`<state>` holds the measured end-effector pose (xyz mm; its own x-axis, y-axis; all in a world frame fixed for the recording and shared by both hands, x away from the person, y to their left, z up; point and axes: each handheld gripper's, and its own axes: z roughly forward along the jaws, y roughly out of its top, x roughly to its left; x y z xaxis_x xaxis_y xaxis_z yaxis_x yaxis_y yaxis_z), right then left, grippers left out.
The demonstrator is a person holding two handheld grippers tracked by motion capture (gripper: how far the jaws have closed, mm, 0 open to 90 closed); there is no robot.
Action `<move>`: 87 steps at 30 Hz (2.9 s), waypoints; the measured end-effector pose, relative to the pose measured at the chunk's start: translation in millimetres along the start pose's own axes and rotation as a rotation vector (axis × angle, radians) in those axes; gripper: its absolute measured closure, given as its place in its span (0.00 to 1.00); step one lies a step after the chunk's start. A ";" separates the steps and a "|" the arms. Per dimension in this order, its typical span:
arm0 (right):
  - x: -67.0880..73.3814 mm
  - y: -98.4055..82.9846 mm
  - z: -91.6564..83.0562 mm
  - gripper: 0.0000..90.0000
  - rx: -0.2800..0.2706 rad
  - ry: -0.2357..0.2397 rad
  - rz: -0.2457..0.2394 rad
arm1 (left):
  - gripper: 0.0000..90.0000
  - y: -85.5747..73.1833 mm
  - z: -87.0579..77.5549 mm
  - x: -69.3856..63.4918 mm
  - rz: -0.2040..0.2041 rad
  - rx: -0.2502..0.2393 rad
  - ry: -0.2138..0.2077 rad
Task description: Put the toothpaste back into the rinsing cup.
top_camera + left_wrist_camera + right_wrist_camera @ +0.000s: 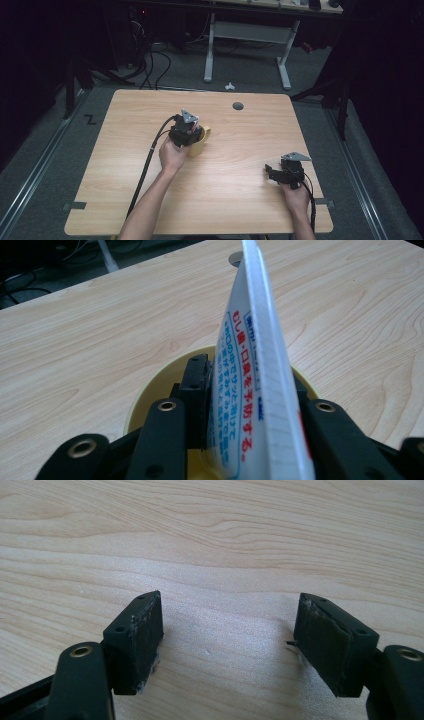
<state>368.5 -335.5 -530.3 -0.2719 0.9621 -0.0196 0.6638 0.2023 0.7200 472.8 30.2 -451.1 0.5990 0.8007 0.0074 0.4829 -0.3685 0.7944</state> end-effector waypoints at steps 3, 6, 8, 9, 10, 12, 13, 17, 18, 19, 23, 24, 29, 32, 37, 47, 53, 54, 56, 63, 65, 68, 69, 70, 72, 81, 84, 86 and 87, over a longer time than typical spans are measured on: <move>0.0 0.0 0.0 0.31 0.000 0.001 0.000 | 0.74 0.0 -0.6 0.7 -0.001 0.001 0.001; 0.0 0.0 0.0 0.31 0.000 0.001 0.000 | 0.73 0.2 -1.1 1.5 -0.005 0.001 -0.001; 0.0 0.0 0.0 0.31 0.000 0.001 0.000 | 0.72 0.2 -1.3 1.6 -0.005 0.000 0.001; 0.0 0.0 0.0 0.31 0.000 0.001 -0.001 | 0.71 0.4 -1.7 1.6 -0.003 -0.006 0.007; 0.0 0.0 0.0 0.31 0.000 0.001 -0.001 | 0.71 0.4 -1.7 1.6 -0.003 -0.006 0.007; 0.0 0.0 -0.1 0.31 0.000 0.001 -0.001 | 0.68 1.2 -3.1 1.8 -0.002 -0.020 0.005; -0.1 0.0 -0.1 0.31 0.000 0.001 -0.002 | 0.68 1.7 -4.2 2.0 -0.003 -0.029 0.004; 0.0 0.0 -0.1 0.31 0.000 0.001 -0.002 | 0.58 2.8 -7.8 4.4 -0.007 -0.044 -0.001; 0.0 0.0 -0.1 0.31 0.000 0.001 -0.002 | 0.56 2.8 -7.8 4.4 -0.007 -0.044 -0.001; 0.0 0.0 -0.1 0.31 0.001 0.001 -0.002 | 0.54 2.8 -8.3 5.0 -0.008 -0.041 0.001; 0.0 0.0 -0.1 0.31 0.000 0.001 -0.001 | 0.49 3.5 -10.3 4.7 -0.010 -0.049 -0.002; 0.0 0.0 -0.1 0.31 0.000 0.001 -0.001 | 0.48 3.5 -10.3 4.7 -0.010 -0.049 -0.002; 0.0 0.0 0.0 0.31 0.000 0.001 -0.001 | 0.44 4.9 -15.1 6.3 -0.022 -0.060 -0.013; 0.0 0.0 0.0 0.31 0.000 0.001 -0.001 | 0.42 5.2 -16.9 8.0 -0.033 -0.061 -0.023; 0.0 0.0 0.0 0.31 0.000 0.001 -0.001 | 0.41 6.7 -24.8 8.2 -0.030 -0.070 -0.027; 0.1 0.1 0.1 0.31 0.000 0.000 0.000 | 0.41 2.0 -35.5 9.4 -0.026 -0.093 -0.021; 0.1 0.1 0.1 0.31 0.000 0.000 0.000 | 0.41 -0.1 -42.2 9.0 -0.024 -0.111 -0.024; 0.1 0.1 0.1 0.31 0.000 0.000 0.000 | 0.41 -0.1 -42.2 9.0 -0.024 -0.111 -0.024; 0.1 0.1 0.1 0.31 0.000 0.001 0.000 | 0.41 -0.7 -44.4 9.2 -0.024 -0.115 -0.026; 0.2 0.1 0.1 0.31 0.000 0.001 0.000 | 0.41 -1.1 -51.8 10.0 -0.026 -0.136 -0.028; 0.1 0.1 0.1 0.31 0.000 0.001 0.000 | 0.41 -1.6 -53.0 10.5 -0.027 -0.138 -0.030; 0.2 0.1 0.1 0.31 0.000 0.001 0.000 | 0.41 -2.6 -54.2 10.8 -0.026 -0.139 -0.030; 0.2 0.1 0.1 0.31 0.000 0.000 0.000 | 0.41 -4.0 -55.1 10.9 -0.030 -0.142 -0.028; 0.2 0.1 0.1 0.31 0.000 0.000 0.000 | 0.41 -4.0 -55.1 10.9 -0.030 -0.142 -0.028; 0.2 0.1 0.1 0.31 0.000 0.000 0.000 | 0.41 -6.2 -56.4 12.0 -0.032 -0.138 -0.026; 0.2 0.1 0.1 0.31 0.000 0.000 0.000 | 0.41 -10.9 -62.4 13.5 -0.035 -0.146 -0.023; 0.2 0.1 0.1 0.31 0.000 0.000 0.000 | 0.41 -12.4 -65.6 15.7 -0.042 -0.153 -0.021; 0.2 0.1 0.1 0.31 0.000 0.000 0.000 | 0.41 -12.8 -67.7 17.5 -0.042 -0.153 -0.018; 0.2 0.1 0.1 0.31 0.000 0.000 0.000 | 0.41 -13.1 -69.7 18.0 -0.046 -0.159 -0.018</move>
<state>368.5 -335.2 -530.4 -0.2721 0.9621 -0.0194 0.6638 0.2023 0.7201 432.7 82.4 -419.0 0.5903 0.8062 -0.0412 0.4042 -0.2510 0.8796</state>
